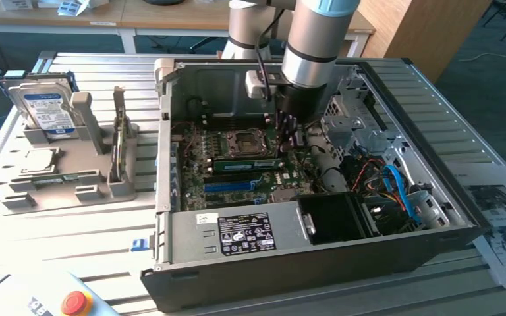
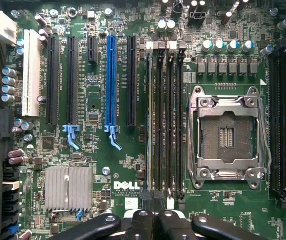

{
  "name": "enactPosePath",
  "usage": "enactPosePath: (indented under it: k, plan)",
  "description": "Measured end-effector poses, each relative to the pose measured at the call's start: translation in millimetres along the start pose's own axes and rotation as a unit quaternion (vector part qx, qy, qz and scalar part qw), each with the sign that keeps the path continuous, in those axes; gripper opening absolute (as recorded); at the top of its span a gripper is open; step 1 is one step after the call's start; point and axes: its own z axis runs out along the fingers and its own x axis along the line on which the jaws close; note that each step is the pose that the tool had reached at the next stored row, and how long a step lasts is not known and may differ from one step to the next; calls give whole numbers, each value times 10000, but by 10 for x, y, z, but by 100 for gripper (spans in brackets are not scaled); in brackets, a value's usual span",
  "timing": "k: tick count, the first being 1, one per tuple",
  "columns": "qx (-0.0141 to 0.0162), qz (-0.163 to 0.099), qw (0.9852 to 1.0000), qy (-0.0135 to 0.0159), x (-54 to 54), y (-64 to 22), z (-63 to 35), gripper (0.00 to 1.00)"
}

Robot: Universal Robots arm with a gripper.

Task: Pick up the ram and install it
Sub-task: 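Press down the ram until it locks into place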

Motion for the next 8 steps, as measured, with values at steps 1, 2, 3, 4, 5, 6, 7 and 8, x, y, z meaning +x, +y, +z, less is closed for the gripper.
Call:
enactPosePath:
  k: [1, 2, 3, 4, 5, 6, 7, 8]
  plan:
    - [0, 0, 10000, 0, 1, 0, -12, 10]
    - [0, 0, 10000, 0, 1, 1, -22, 10]
    - [0, 0, 10000, 0, 2, 1, -34, 10]
    - [0, 0, 10000, 0, 2, 1, -43, 10]
    - [0, 0, 10000, 0, 2, 2, -51, 10]
    - [0, 0, 10000, -1, 2, 1, -53, 10]
    - [0, 0, 10000, -1, 2, 1, -52, 10]
    - [0, 0, 10000, -1, 2, 1, -52, 10]
